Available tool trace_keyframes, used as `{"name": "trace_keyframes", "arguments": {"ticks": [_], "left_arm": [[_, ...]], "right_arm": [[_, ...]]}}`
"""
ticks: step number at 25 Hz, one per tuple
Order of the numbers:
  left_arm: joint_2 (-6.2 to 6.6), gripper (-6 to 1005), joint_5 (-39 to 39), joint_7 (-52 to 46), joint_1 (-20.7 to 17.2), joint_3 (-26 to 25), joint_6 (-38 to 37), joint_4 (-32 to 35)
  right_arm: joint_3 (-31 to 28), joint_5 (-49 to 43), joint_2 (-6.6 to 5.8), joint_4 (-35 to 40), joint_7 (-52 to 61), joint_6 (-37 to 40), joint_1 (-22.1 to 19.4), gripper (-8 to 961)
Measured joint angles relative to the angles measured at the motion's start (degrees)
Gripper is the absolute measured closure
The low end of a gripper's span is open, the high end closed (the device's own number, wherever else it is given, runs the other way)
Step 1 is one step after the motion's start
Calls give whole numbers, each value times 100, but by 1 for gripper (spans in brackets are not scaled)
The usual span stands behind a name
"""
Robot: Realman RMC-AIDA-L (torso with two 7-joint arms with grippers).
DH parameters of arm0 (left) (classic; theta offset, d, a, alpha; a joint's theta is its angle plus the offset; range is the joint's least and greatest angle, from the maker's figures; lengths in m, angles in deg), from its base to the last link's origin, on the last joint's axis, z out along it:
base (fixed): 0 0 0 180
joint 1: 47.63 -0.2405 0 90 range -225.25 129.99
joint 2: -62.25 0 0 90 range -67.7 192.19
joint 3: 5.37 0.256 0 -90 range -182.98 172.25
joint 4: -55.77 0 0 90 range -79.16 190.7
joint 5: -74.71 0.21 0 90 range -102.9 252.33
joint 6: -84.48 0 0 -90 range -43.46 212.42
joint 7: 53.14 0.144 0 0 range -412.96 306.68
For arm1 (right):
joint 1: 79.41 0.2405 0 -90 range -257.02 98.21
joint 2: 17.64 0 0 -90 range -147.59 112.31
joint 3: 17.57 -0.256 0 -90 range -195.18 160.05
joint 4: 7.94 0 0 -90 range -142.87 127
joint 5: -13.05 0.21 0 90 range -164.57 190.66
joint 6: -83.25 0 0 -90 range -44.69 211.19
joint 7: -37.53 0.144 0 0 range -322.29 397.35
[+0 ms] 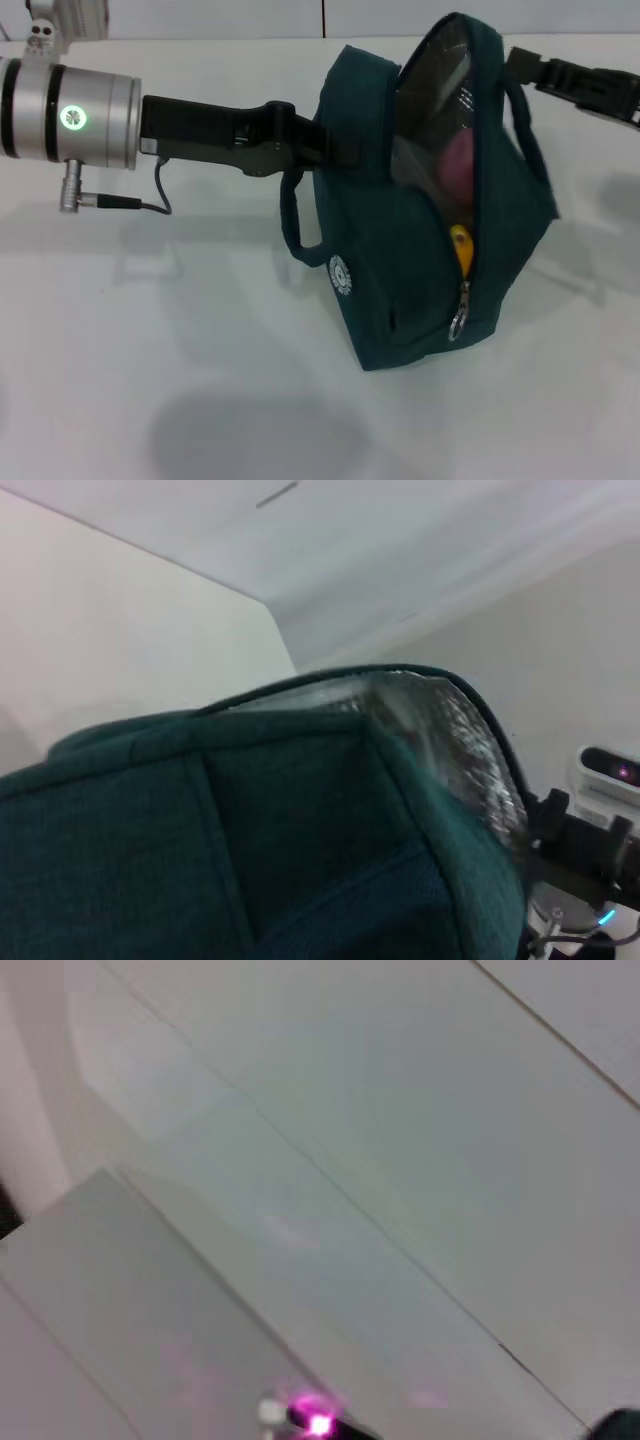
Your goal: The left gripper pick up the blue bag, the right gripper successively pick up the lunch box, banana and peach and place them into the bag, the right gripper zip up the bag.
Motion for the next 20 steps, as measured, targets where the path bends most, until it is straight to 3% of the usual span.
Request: {"name": "trace_keyframes", "arguments": {"ticks": [1,11,17,20], "left_arm": [[3,958,-5,-5,-1,-4,-39,-1],[8,957,8,12,-77,-10,-12,-84],[-8,957,17,27,-188,-4,-4,-115],[-14,957,17,30,-191,-1,-4,-121]], "right_arm": [[-70,-8,-13,-2,-95,143,-38,866],[-48,-139,-85,60,-1283,884,-504,448],[17,-1047,44,-3,-3248,1717,-1081,306],[106,-1089,51,-148,-3839,1817,-1265,234]]}}
